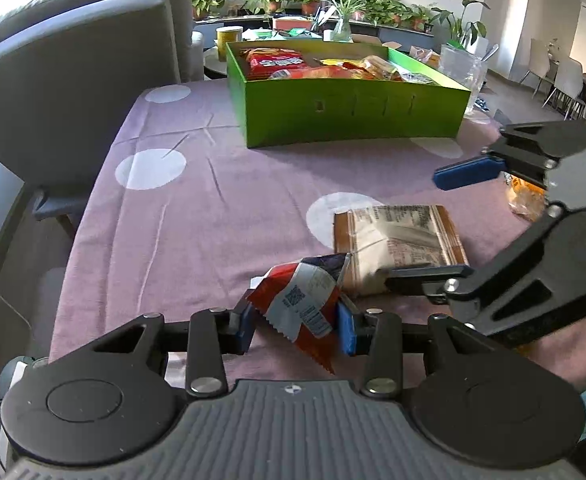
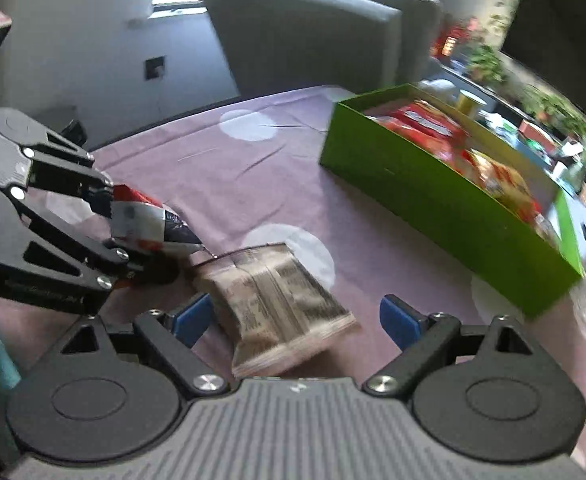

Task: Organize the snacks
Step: 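Grasp the brown printed snack bag with the right tool beside the left tool, then carry both packets into the green box and open both tools, then move the left tool to the yellow snack packet and grasp it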

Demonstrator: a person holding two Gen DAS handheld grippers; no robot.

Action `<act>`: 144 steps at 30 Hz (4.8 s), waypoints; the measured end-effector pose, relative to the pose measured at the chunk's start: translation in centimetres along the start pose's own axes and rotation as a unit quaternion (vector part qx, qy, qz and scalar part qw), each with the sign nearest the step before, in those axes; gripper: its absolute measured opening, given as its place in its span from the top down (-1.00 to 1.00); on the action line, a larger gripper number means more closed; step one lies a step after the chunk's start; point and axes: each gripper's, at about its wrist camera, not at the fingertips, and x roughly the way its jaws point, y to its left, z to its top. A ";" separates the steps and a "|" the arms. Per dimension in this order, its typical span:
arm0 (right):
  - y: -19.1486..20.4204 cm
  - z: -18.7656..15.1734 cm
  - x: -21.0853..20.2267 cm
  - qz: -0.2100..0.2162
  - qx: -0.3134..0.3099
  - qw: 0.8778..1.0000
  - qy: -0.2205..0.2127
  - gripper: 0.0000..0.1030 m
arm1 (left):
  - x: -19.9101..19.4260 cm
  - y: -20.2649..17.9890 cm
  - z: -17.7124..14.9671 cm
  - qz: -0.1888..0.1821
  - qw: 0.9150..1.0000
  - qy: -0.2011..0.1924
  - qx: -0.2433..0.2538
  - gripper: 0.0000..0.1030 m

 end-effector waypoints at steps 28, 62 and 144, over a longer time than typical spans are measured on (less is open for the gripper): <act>-5.5 -0.8 -1.7 -0.004 0.176 0.983 -0.051 -0.20 | 0.0 -0.1 2.0 0.009 1.000 -0.011 -0.003 0.30; -16.9 0.9 -3.8 -0.040 0.350 0.923 -0.152 -0.21 | 4.0 -4.6 18.8 -0.017 0.995 -0.096 0.028 0.29; -15.4 -5.5 -6.0 -0.072 0.417 0.902 -0.083 -0.53 | -1.0 -9.9 1.1 -0.147 0.966 0.026 0.212 -0.66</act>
